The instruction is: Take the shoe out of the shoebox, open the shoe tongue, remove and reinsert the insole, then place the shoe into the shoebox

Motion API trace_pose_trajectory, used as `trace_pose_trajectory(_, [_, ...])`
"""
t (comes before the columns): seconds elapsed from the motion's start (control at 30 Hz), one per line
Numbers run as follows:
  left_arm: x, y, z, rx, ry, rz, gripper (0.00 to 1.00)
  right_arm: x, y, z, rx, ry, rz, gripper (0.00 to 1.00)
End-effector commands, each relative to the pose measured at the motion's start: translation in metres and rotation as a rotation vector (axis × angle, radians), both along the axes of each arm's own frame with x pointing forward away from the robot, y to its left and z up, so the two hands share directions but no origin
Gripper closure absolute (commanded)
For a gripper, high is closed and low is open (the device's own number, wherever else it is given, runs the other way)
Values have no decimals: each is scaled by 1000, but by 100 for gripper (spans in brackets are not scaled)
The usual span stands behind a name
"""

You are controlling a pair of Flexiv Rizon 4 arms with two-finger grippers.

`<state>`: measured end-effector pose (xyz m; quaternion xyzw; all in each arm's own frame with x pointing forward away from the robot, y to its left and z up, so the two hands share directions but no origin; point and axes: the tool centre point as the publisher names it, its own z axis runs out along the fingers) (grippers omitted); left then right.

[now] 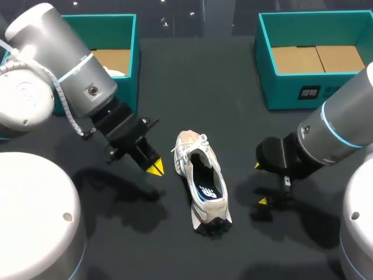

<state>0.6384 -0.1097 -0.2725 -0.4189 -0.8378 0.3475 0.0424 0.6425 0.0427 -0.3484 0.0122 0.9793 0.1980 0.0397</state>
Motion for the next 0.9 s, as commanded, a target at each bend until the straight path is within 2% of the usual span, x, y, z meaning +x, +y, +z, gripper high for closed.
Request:
trace_pose_trajectory(0.03, [7,7,12,16,10,-14,100,-3,-21,21,32,12,15,0])
trace_pose_trajectory(0.43, [8,7,13,26,2,-28,100,-3,-21,21,32,12,15,0])
trace_pose_trajectory(0.7, [7,9,15,85,-52,-106,100,-10,-53,27,10,42,-35,0])
trace_pose_trajectory(0.9, [7,6,14,110,-71,-162,100,-14,-61,31,41,76,-30,0])
